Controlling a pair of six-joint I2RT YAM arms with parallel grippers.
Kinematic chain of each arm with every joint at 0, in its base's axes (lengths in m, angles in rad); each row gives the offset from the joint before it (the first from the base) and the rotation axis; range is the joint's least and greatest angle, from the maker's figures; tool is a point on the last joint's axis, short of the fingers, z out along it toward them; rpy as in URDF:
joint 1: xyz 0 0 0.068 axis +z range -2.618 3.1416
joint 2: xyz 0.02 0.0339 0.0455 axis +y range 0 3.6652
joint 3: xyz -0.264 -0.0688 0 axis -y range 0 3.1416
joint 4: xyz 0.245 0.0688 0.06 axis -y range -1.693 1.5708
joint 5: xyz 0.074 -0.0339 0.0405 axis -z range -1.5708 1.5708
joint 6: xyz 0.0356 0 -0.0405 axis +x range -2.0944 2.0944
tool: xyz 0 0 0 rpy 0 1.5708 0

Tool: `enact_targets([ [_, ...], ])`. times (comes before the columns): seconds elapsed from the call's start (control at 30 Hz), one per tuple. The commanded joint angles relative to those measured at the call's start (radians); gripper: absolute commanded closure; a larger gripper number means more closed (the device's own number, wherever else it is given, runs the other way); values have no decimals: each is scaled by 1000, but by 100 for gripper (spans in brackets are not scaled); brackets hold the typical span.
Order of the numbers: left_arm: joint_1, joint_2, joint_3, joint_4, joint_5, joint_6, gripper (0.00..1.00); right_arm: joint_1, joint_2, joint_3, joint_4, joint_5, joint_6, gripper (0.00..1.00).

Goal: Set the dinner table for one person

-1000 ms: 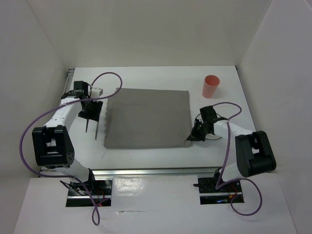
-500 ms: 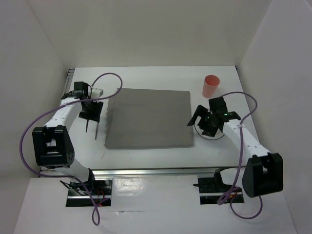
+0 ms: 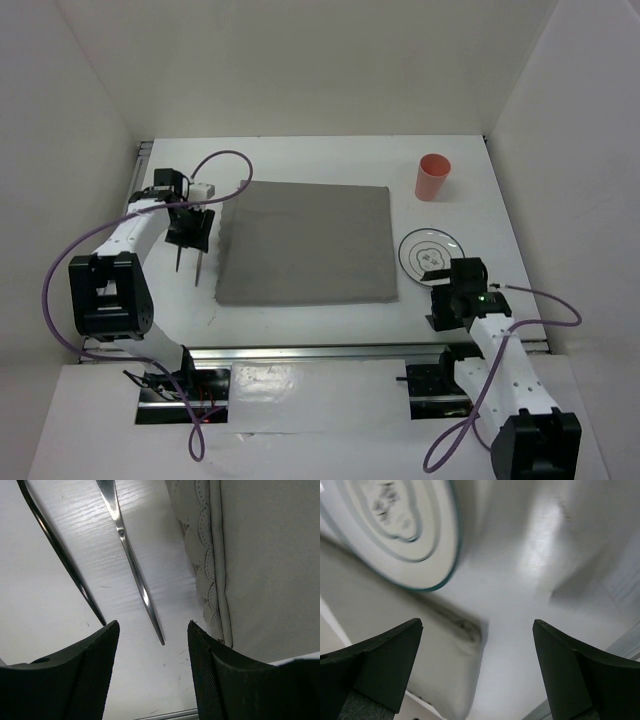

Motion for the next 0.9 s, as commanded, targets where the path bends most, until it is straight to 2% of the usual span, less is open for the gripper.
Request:
enact_targets([
  [0.0, 8, 16, 26, 6, 33, 7, 36, -1, 20, -65, 106, 32, 208, 1],
  [0.1, 8, 16, 26, 6, 33, 16, 36, -1, 73, -87, 224, 57, 217, 3],
  [0.37, 8, 6, -2, 6, 1, 16, 36, -1, 221, -114, 329, 68, 253, 7],
  [0.6, 8, -3, 18, -12, -17, 16, 36, -1, 326, -157, 441, 68, 317, 18],
  [0.73, 8, -12, 18, -12, -26, 25, 36, -1, 342, -168, 431, 78, 354, 33],
  [0.77, 8, -12, 18, -12, -26, 25, 36, -1, 342, -177, 431, 78, 354, 44],
  [0.83, 8, -21, 18, -12, -26, 25, 36, -1, 333, -215, 467, 90, 386, 56],
  [0.87, 8, -21, 18, -12, -26, 25, 36, -1, 322, -228, 476, 90, 397, 70],
])
